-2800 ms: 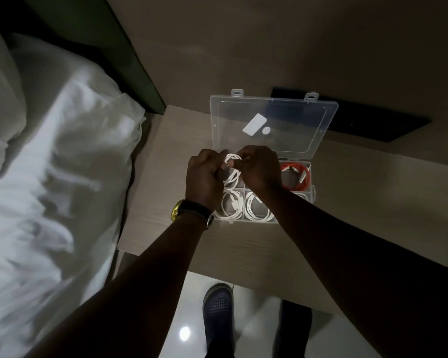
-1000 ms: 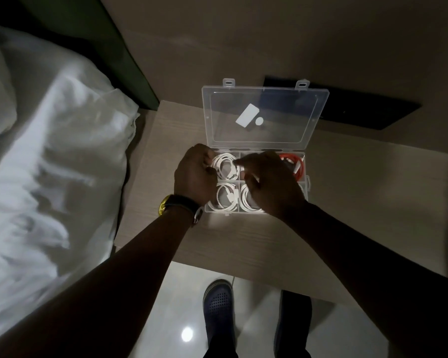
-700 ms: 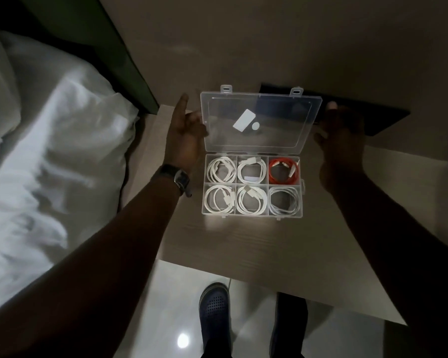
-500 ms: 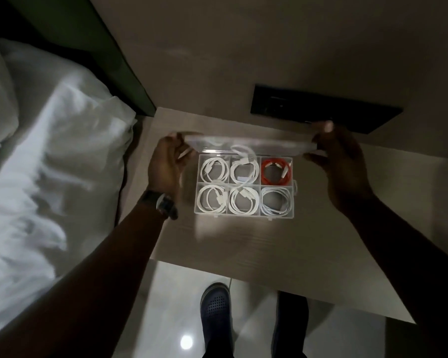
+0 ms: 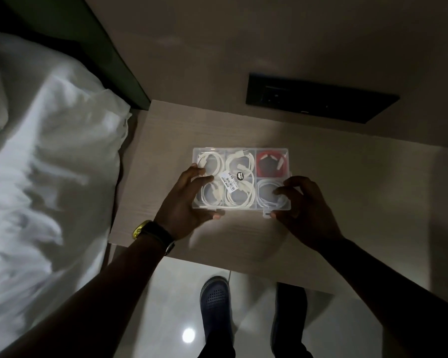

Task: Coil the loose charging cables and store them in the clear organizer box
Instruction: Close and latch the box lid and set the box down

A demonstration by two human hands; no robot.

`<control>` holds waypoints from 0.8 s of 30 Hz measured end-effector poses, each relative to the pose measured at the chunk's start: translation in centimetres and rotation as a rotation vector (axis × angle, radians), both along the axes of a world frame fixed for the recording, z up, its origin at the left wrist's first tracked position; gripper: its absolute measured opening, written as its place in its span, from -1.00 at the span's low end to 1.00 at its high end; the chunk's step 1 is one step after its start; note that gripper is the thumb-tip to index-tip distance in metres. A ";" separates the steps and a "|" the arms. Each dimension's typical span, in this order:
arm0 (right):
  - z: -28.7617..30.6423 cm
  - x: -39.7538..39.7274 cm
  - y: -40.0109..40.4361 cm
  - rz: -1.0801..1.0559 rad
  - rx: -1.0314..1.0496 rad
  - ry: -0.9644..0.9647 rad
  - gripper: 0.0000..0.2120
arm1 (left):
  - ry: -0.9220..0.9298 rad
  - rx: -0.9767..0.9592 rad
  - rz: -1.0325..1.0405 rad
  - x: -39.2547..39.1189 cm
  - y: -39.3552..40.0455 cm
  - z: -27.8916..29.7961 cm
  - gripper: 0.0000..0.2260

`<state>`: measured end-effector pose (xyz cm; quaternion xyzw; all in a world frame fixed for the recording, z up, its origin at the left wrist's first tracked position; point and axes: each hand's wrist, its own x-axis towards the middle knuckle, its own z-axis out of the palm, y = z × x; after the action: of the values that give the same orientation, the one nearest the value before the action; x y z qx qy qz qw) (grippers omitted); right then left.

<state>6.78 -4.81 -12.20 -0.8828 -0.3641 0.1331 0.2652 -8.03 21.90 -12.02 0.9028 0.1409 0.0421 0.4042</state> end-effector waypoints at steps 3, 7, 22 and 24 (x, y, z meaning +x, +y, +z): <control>-0.2 0.0 -0.2 0.025 0.001 -0.013 -0.52 | 0.012 0.054 -0.092 -0.3 0.7 -0.3 -0.23; -0.3 0.0 0.1 0.027 -0.046 -0.059 -0.52 | -0.010 0.099 -0.102 -0.3 0.8 -0.4 -0.30; -0.8 -0.4 1.1 0.148 -0.145 -0.271 -0.54 | -0.075 0.453 -0.218 -0.7 1.3 -1.4 -0.40; -1.3 -0.4 1.0 0.170 -0.151 -0.315 -0.59 | -0.075 0.523 -0.236 -0.7 1.2 -1.8 -0.41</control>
<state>6.35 -3.80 -13.47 -0.8762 -0.4633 0.0423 0.1257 -8.70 23.14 -13.86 0.9843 0.0043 0.0630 0.1649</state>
